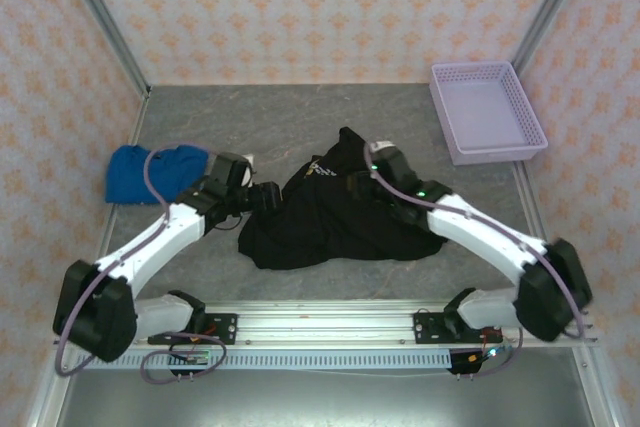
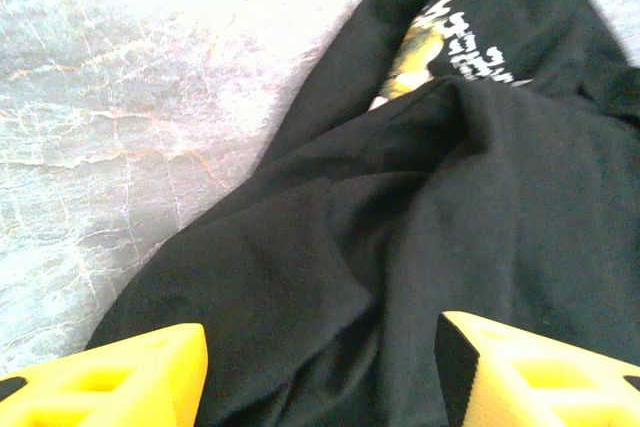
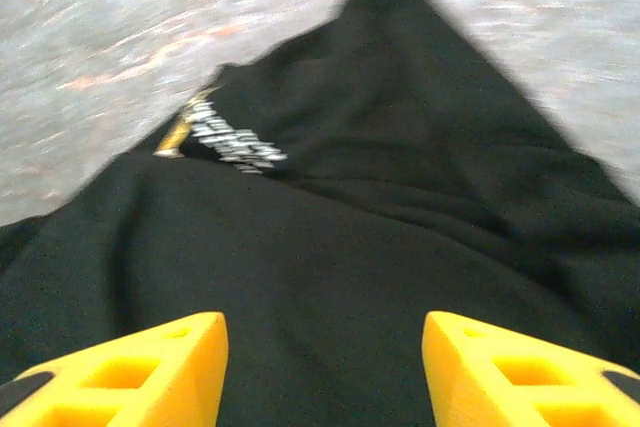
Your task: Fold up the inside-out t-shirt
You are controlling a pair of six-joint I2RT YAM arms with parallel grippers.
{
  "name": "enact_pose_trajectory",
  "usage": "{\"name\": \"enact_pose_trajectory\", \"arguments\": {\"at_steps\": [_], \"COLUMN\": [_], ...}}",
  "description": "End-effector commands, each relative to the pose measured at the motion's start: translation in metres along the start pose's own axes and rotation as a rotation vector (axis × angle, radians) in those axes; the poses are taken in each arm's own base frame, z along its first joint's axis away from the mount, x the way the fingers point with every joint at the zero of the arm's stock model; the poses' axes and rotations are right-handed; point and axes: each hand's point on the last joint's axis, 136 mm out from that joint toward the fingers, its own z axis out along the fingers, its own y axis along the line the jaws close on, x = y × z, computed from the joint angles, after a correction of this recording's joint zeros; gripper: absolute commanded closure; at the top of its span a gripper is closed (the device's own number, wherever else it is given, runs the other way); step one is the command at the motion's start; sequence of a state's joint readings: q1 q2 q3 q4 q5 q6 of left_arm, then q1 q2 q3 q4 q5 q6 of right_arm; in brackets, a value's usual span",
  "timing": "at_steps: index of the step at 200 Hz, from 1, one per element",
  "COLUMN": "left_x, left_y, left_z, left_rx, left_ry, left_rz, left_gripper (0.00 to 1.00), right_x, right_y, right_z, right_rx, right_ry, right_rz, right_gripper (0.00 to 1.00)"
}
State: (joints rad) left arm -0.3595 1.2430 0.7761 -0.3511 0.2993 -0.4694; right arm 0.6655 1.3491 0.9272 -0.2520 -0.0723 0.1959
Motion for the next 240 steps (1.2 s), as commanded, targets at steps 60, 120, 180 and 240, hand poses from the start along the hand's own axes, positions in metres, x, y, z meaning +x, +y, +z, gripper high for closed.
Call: {"name": "enact_pose_trajectory", "arguments": {"at_steps": [60,120,180,240], "left_x": [0.035,0.001,-0.069,0.025], "left_y": [0.045,0.008,-0.05,-0.052], "left_z": [0.03,0.025,-0.039,-0.013], "left_rx": [-0.189,-0.031,0.198,0.225], "left_ry": [0.168,0.057,-0.248,0.002], "left_rz": [-0.034,-0.056,-0.064,0.086], "left_gripper": [0.41,0.99,1.0,0.91], "right_x": [0.012,-0.01,-0.027,0.121], "right_y": [0.069,0.049,0.02,-0.032], "right_z": [0.114,0.078,-0.041,-0.063], "right_rx": [-0.13,-0.054,-0.095,-0.078], "right_ry": [0.167,0.108,-0.018,0.181], "right_rz": [-0.112,-0.174,-0.188,0.093], "right_gripper": [0.29,0.95,1.0,0.84]}}
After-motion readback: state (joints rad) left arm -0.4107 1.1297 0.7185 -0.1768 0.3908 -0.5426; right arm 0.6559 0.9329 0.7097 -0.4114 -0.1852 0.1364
